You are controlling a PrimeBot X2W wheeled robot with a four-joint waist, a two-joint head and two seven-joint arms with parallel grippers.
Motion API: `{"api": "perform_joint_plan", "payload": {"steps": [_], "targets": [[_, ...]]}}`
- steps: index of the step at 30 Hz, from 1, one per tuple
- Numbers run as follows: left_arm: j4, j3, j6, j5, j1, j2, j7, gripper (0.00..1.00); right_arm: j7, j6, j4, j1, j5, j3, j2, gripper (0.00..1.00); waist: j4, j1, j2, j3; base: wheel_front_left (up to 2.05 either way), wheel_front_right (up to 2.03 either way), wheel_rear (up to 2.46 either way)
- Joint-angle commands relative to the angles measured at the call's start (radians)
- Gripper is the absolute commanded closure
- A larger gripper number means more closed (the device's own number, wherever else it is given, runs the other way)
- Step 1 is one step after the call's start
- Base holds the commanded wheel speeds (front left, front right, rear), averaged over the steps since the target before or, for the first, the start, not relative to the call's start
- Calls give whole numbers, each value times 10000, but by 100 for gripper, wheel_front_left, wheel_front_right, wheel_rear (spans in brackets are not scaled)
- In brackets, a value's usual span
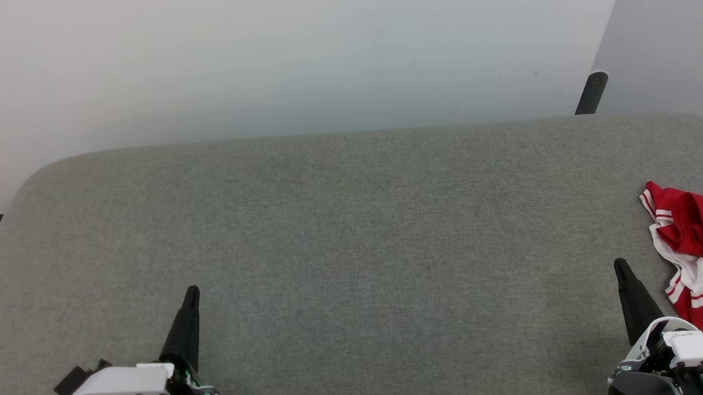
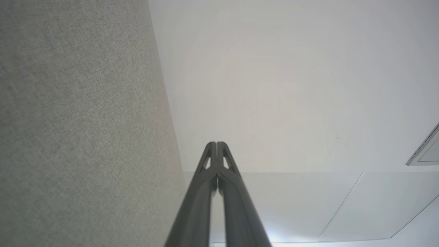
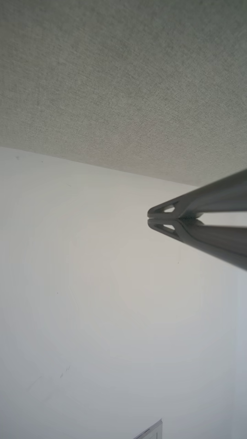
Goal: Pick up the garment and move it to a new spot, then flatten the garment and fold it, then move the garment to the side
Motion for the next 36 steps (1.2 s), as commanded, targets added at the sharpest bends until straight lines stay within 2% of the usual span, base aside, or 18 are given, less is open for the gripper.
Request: {"api": "perform_joint_plan", "payload": {"steps": [1,36], "targets": [[9,23,-60,-34,-82,-4,18,100,9,4,-2,-28,52,-5,30,100,0,0,0,0,0,0,0],[8,22,-60,-35,-82,-4,17,100,8,4,-2,-28,53,-4,28,100,0,0,0,0,0,0,0]]}}
